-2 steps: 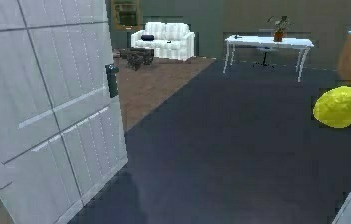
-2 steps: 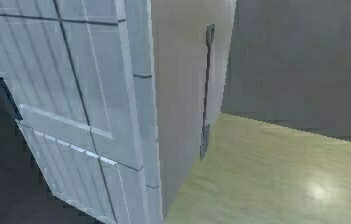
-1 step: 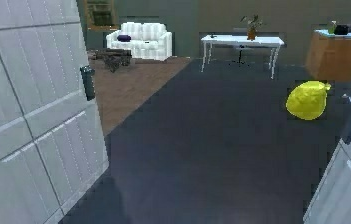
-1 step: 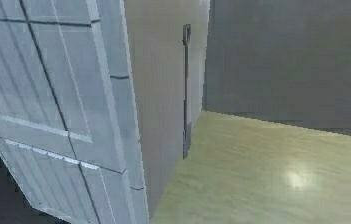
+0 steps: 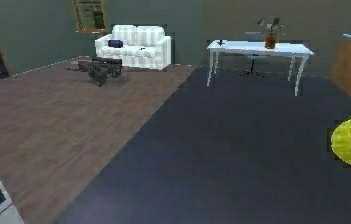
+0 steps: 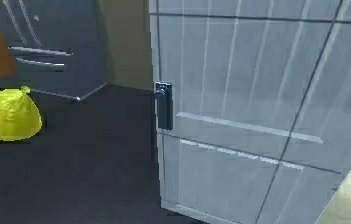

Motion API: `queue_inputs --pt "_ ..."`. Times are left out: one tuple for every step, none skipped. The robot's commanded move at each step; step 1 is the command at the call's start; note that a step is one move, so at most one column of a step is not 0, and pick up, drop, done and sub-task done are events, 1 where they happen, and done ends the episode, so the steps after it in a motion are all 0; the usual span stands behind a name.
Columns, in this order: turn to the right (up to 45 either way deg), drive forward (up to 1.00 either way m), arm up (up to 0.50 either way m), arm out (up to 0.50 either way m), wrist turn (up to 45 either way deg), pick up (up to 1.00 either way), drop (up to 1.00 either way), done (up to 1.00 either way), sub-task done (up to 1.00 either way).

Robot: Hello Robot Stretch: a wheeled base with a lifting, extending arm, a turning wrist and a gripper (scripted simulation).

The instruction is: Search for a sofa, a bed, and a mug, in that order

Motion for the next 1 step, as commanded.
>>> queue_inputs --pt "0.0 0.60 0.00 0.00 0.0 0.00 0.00 0.00 0.00"
